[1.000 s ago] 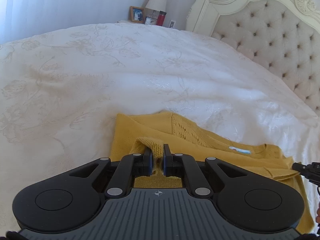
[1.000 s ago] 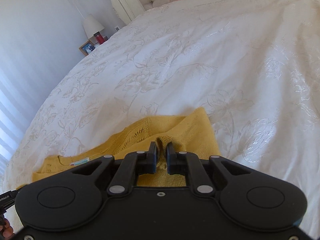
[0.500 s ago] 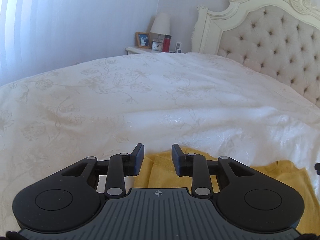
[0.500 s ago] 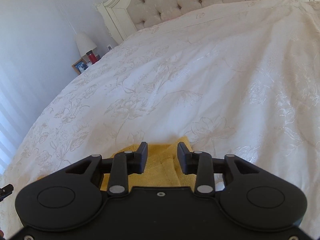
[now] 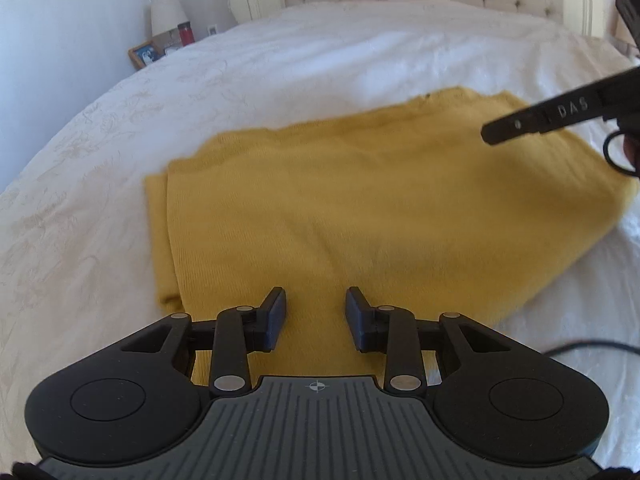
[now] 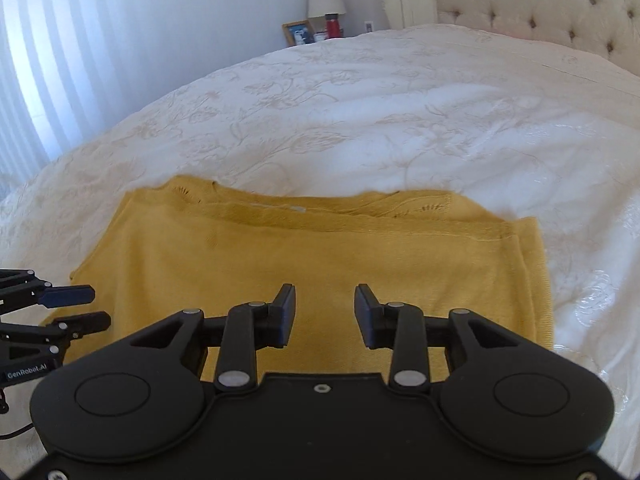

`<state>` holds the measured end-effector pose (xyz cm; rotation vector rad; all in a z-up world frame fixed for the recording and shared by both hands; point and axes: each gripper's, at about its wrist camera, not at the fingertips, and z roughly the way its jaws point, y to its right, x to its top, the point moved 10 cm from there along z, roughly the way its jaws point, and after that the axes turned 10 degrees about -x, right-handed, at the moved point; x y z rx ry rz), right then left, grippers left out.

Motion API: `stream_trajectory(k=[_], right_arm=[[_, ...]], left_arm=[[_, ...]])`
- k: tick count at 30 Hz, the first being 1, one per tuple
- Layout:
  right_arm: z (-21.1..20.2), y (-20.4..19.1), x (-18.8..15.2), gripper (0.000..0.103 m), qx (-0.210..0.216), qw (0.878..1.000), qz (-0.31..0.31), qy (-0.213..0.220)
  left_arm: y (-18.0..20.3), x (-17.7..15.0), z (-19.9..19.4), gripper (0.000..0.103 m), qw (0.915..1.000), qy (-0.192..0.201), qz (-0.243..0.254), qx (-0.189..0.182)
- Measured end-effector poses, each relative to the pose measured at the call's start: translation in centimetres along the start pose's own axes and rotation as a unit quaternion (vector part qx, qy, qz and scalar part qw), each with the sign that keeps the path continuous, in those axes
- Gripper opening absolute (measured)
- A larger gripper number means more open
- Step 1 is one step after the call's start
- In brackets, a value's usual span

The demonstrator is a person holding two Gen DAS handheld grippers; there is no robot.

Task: Fold small clothes
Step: 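Move the right tool to a side edge of the folded sweater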

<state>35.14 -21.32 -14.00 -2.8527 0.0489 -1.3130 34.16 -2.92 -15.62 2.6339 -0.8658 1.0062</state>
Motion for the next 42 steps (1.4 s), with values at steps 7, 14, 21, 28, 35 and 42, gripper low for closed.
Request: stream_trajectory(k=[7,14,21,28,35,42], right_arm=[[0.5,-4.7,-0.8,0.045,0.041,0.999,-0.026,-0.011],[0.6,-10.1,-5.3,0.045,0.065,0.993,-0.092,-0.047],[-0.9,-8.8,-1.9,0.048,0.073,0.995,-0.065,-0.003],[5.3,-1.9,0.7,0.049,-0.010,0.998,0.020,-0.051],[7.2,4.5,3.1,0.044,-0.078,0.992,0.083,-0.050],[2.0,8.0,1.6,0.055,-0.069,0.991,0.117,-0.017]], left_arm=[[-1.5,-2.1,-2.1,0.035,0.9990,0.004,-0.044,0.001],[-1.4,-2.9,-3.0,0.035,0.9983,0.006,-0.057,0.002],[-1.5,-3.2,-2.9,0.037,0.9971,0.011,-0.075,0.004],[-1.6,-3.2,-2.7,0.038,0.9966,0.012,-0.081,0.007],[-1.6,-3.3,-2.7,0.041,0.9958,0.012,-0.089,0.016],[-1.5,-3.3,-3.0,0.044,0.9945,0.010,-0.100,0.027]])
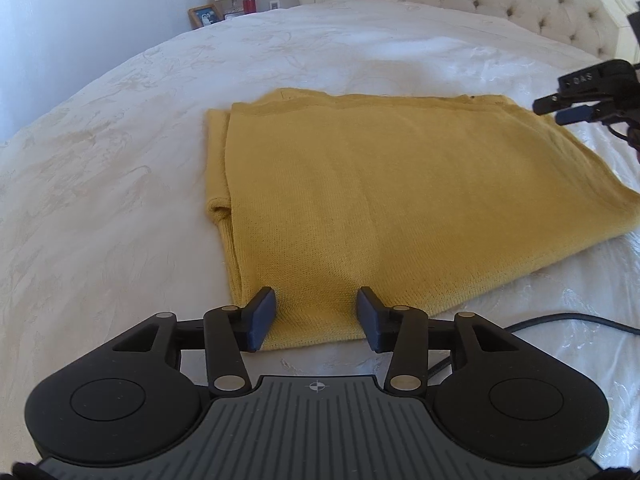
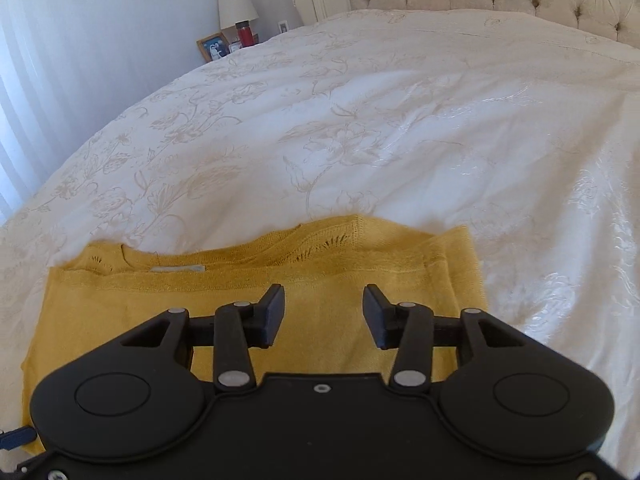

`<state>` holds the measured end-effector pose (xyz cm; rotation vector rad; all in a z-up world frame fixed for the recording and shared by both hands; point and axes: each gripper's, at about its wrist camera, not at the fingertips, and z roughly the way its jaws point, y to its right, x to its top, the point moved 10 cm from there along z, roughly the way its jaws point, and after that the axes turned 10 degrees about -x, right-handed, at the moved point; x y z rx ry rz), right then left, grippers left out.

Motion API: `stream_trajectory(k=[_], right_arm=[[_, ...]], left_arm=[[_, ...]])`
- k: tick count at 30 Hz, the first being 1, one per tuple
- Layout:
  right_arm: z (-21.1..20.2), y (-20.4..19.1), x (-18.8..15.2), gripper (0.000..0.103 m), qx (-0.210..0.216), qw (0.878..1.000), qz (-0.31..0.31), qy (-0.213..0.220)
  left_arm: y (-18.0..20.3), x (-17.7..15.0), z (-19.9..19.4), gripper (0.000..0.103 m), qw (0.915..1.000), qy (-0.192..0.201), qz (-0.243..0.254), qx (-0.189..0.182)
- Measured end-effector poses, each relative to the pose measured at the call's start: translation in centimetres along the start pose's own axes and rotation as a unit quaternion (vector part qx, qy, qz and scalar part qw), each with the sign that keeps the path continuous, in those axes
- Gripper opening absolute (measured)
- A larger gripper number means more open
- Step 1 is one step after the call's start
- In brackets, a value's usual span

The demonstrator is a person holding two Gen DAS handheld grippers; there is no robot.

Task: Fold small clothes
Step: 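Move the right tool to a side edge of the folded sweater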

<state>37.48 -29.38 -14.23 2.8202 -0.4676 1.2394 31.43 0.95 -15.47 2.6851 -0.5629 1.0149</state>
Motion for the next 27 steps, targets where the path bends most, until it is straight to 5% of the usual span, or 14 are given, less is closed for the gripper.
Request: stream_trajectory(k=[4,16,23,27], right_arm=[[-2.6,2.8,-2.2,0.073,0.010,1.000,0.019,0.010],[-3.9,7.8,-8.6,0.084,0.057,0.991,0.120,-0.004],[-4.2,8.0,-8.8,0.092,0.082,0.985,0.151,-0.016],[-4.4,7.8,-9.2,0.093,0.098,0.982,0.160,-0.033]], left_arm=[[-0.1,0.2,-0.1,0.048,0.9998,0.002,-0.017,0.004],[0.3,1.2,0.0,0.061,0.9975,-0.023,-0.067,0.003],[1.8,5.9,1.5,0.061,0.9928,-0.009,-0.117,-0.027],[4.3,9.0,4.2,0.061,0.9945,-0.006,-0.098,-0.035]])
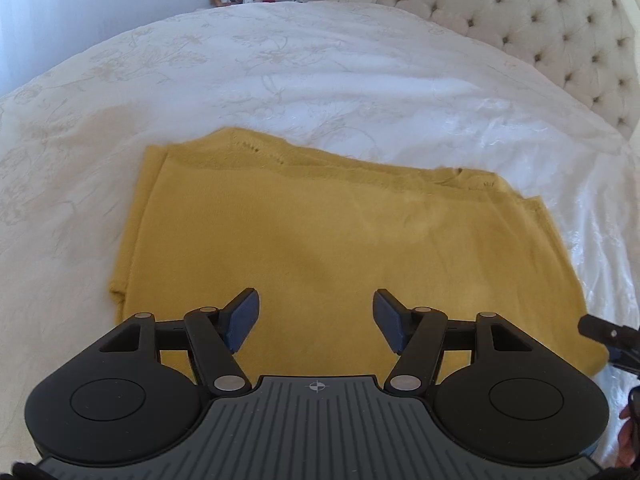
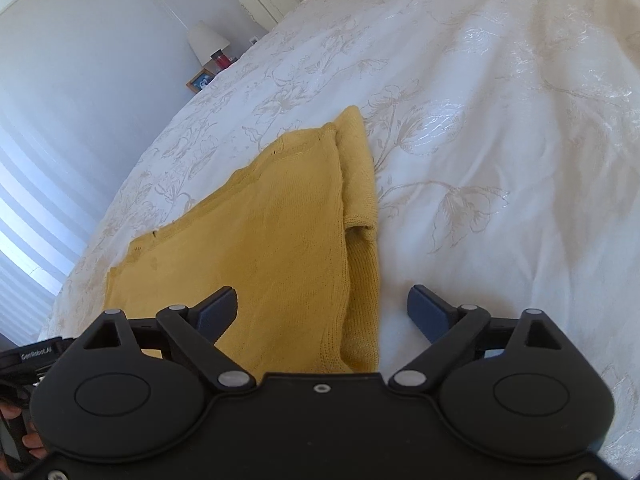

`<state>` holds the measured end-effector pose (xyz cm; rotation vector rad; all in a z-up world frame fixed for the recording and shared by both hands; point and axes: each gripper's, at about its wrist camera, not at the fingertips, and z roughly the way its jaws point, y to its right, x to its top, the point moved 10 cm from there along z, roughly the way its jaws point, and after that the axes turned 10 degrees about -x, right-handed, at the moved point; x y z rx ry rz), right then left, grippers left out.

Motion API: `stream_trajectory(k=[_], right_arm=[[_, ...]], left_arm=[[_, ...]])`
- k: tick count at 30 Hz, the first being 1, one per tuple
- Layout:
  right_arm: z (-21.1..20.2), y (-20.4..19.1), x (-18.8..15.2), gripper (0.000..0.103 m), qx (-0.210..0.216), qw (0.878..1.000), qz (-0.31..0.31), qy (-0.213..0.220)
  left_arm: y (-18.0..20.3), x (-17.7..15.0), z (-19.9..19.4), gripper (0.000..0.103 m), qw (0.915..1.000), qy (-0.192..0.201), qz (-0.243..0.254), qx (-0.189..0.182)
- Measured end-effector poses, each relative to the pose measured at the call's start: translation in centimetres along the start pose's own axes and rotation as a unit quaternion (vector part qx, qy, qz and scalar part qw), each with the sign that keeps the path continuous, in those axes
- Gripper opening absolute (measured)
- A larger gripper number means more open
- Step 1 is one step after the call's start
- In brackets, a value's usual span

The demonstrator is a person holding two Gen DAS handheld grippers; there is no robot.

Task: Fold small clothes
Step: 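Move the right tool to a side edge of the folded sweater, then grasp the side edge with the right tool and fold it inward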

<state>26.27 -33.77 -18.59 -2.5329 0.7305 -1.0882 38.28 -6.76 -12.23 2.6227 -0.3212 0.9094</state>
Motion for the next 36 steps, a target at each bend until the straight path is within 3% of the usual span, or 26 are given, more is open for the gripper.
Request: stream_trajectory(k=[5,9,12,18,24,28,30,36], right_arm=[[-0.2,-0.1,-0.6,0.093,-0.004,1.000,-0.008,0.000],[-0.1,-0.2,-0.7,0.094,-0.011,1.000,-0.012,0.000],[-0.1,-0.1,-0.6,0.096,-0.005,1.000,-0.004,-0.001],[1.2,-0.1,1.0,0.098,0.048,0.998,0.042,-0.006],[3.1,-0.9,2.1,0.097,0.082,0.996,0.036,-0.017],[4.5,-2.0,2.8,0.097,0.075,0.997,0.003,-0.025],[5.2,-2.6,3.2,0.093,0.064,0.997,-0.016,-0.032],[6.2,-2.6,3.9,0.058,0.017,0.998,-0.044,-0.039]], left_arm=[[2.8,1.3,4.5,0.061,0.9994,-0.025,0.025,0.003],[3.2,0.5,7.1,0.066,0.9955,-0.047,0.071,0.041],[3.2,0.1,7.2,0.068,0.9954,-0.035,0.077,0.044],[2.9,0.1,7.2,0.068,0.9963,-0.035,0.070,0.037],[3.0,0.4,7.5,0.071,0.9965,-0.037,0.066,0.036],[2.9,0.4,7.4,0.071,0.9971,-0.032,0.062,0.029],[2.7,0.6,6.7,0.070,0.9982,-0.026,0.053,0.013],[0.6,-0.2,1.7,0.070,0.9998,0.014,0.011,-0.010]])
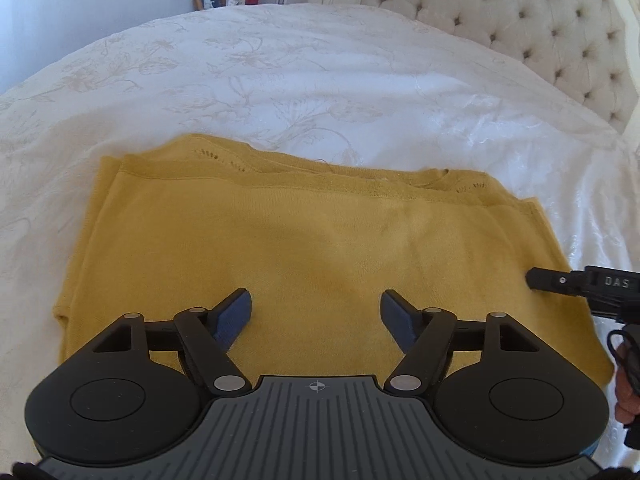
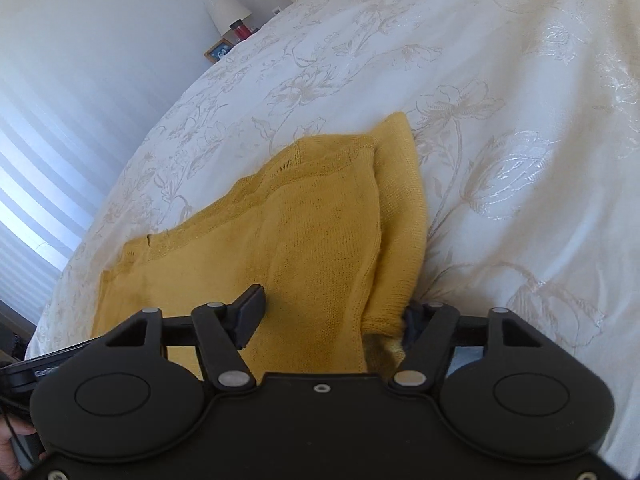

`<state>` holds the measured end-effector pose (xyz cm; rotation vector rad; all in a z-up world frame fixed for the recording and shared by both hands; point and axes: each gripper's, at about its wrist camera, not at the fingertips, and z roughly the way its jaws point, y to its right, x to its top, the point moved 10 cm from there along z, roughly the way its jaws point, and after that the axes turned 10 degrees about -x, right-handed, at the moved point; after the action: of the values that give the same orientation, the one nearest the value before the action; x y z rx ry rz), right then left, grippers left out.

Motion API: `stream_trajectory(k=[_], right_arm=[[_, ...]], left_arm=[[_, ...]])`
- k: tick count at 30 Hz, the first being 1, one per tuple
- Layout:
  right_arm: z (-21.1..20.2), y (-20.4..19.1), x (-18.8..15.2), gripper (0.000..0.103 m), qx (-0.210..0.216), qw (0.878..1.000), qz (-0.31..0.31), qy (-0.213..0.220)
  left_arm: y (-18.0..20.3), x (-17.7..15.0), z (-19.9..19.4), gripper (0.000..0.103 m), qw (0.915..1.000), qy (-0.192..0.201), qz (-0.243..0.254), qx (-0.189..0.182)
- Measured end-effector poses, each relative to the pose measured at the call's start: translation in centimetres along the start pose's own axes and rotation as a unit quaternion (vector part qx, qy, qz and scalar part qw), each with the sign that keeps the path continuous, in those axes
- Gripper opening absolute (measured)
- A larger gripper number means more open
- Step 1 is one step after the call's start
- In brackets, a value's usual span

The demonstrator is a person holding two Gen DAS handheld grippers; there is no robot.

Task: Fold small clothes
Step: 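Grasp the side edge with the right tool and fold it inward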

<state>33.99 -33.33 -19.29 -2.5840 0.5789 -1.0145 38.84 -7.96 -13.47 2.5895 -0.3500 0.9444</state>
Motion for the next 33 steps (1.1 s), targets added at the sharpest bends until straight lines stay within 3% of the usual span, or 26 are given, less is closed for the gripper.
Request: stream_trajectory(k=[2,4,7,12,16,21,24,25,26,30,33], right_arm=[[0.1,0.4,0.0,0.040,-0.015,1.000,0.001,-0.003],[0.2,0.9,0.0,0.033,-0.008,1.000,0.021,-0.014],[0.3,1.1,0.1,0.030,-0.015,0.999,0.044,-0.024],[0.3,-0.2,0.3,0.026,-0.064,0.998,0.017,-0.024],[-0.2,-1.1,0.7,0.023,-0.101,0.995,0.011,-0.023],[-1.7,-3.5,1.7,0.022,-0.142,0.990,-0.018,-0.013],[-2.9,-6.8,2.5,0.021,-0.147,0.988,-0.046,-0.004],[-3.6,-9.6,2.8,0.021,-0.141,0.988,-0.067,0.002],[-3.6,-9.6,2.8,0.021,-0.141,0.988,-0.067,0.002],[-4.1,-16.7,2.7,0.020,-0.111,0.987,-0.113,0.011],[-2.3,-22.2,0.9,0.019,-0.085,0.985,-0.147,-0.010]], left_arm=[[-1.2,-0.8,-2.0,0.070,0.9999,0.008,0.004,0.005],[-2.8,-1.8,-3.9,0.070,0.9999,0.012,0.002,0.007],[-5.4,-3.6,-6.4,0.071,0.9998,0.007,-0.016,0.004],[-9.7,-5.6,-8.9,0.071,0.9994,0.007,-0.034,0.001],[-12.7,-6.3,-9.6,0.071,0.9989,0.022,-0.041,-0.001],[-13.7,-6.7,-9.7,0.070,0.9961,0.050,-0.065,-0.033],[-13.1,-6.6,-10.2,0.071,0.9964,0.045,-0.054,-0.047],[-13.0,-6.6,-10.7,0.071,0.9957,0.049,-0.056,-0.055],[-13.0,-6.5,-10.9,0.071,0.9947,0.054,-0.064,-0.060],[-13.6,-6.5,-11.4,0.071,0.9917,0.058,-0.090,-0.070],[-14.3,-6.4,-11.6,0.071,0.9907,0.061,-0.102,-0.066]])
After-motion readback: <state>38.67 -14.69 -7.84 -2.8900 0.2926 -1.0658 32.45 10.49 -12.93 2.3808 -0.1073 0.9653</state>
